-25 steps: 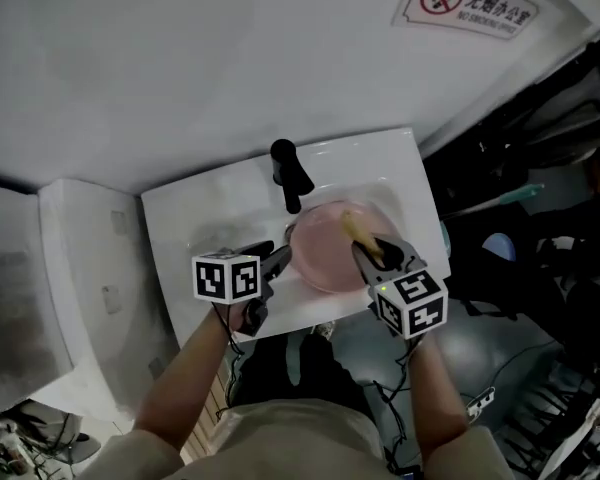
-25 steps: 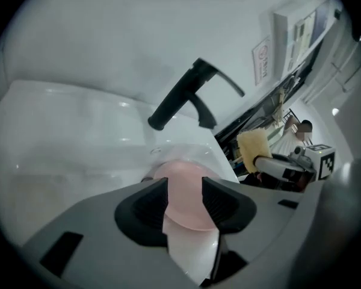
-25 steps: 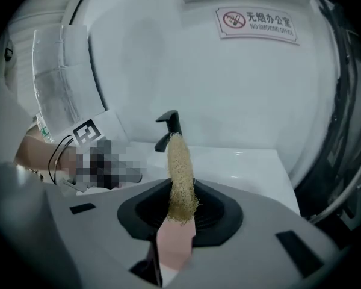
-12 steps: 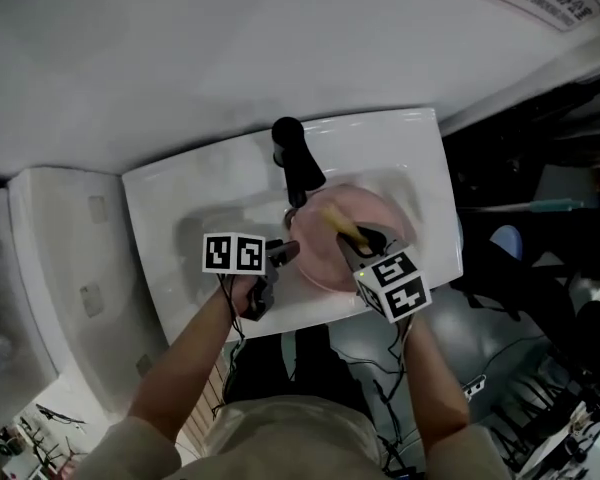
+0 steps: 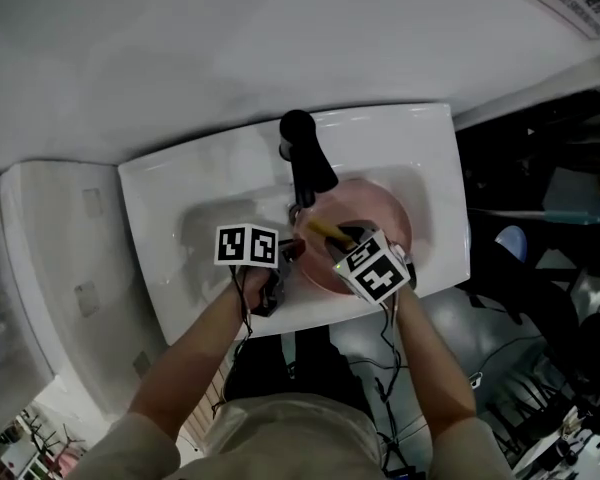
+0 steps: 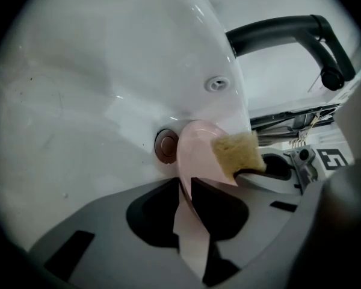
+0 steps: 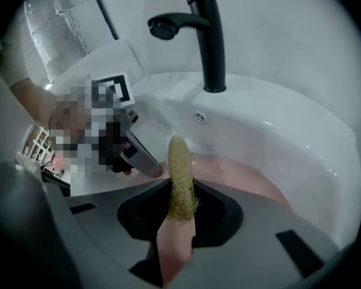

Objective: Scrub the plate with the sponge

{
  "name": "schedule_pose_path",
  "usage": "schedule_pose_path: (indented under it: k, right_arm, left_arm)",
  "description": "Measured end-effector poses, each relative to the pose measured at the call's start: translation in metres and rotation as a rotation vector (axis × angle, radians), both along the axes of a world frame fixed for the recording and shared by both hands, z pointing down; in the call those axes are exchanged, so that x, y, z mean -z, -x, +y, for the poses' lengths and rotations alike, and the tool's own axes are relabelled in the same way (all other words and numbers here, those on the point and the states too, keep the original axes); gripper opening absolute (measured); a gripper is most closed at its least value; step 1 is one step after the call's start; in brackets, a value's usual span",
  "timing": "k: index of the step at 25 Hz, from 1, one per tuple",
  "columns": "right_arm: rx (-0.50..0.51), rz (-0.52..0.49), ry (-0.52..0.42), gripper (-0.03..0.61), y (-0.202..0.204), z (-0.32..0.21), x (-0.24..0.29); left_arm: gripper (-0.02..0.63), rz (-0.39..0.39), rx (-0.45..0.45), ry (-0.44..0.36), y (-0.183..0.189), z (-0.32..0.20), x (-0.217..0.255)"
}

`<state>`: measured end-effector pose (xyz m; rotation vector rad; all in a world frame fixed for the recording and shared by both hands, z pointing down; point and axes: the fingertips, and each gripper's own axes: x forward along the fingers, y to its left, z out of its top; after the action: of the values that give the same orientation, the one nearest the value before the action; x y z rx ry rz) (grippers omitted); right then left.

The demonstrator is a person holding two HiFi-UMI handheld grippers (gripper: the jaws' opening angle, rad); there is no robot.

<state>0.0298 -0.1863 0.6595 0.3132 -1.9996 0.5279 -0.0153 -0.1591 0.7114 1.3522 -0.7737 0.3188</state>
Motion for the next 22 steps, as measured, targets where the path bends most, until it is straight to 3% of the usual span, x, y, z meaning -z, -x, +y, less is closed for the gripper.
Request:
schedule_pose_path:
  k: [6,9,13,18,22]
  right_arm:
    - [0.178,0.121,0.054,0.087,0.009,0.014,-0.038]
    - [0.216,0.142,0.076,0.086,0.014,0.009,-0.045]
    - [0.243,0.196,0.005,0.083,0.01,-0.014,-0.055]
    - [0.202,0.256,-0.071,0.081,-0.006,-0.043,-0.065]
    - [0.214,0.373,-0.143,0.081,-0.031,-0.062,-0.069]
  left_arm:
    - [0.063,0.0,0.034,-0.01,0.003,-0.004,0.004]
    - [0.055,-0.018,0.045,-0.014,0.006,-0.005,0.002]
    - [0.055,-0.024,0.034,-0.033,0.01,-0.005,0.004]
    - [0.055,-0.022,0.044,-0.043,0.009,-0.005,0.004]
    - [0.055,-0.022,0.061,-0.056,0.012,-0.008,0.006]
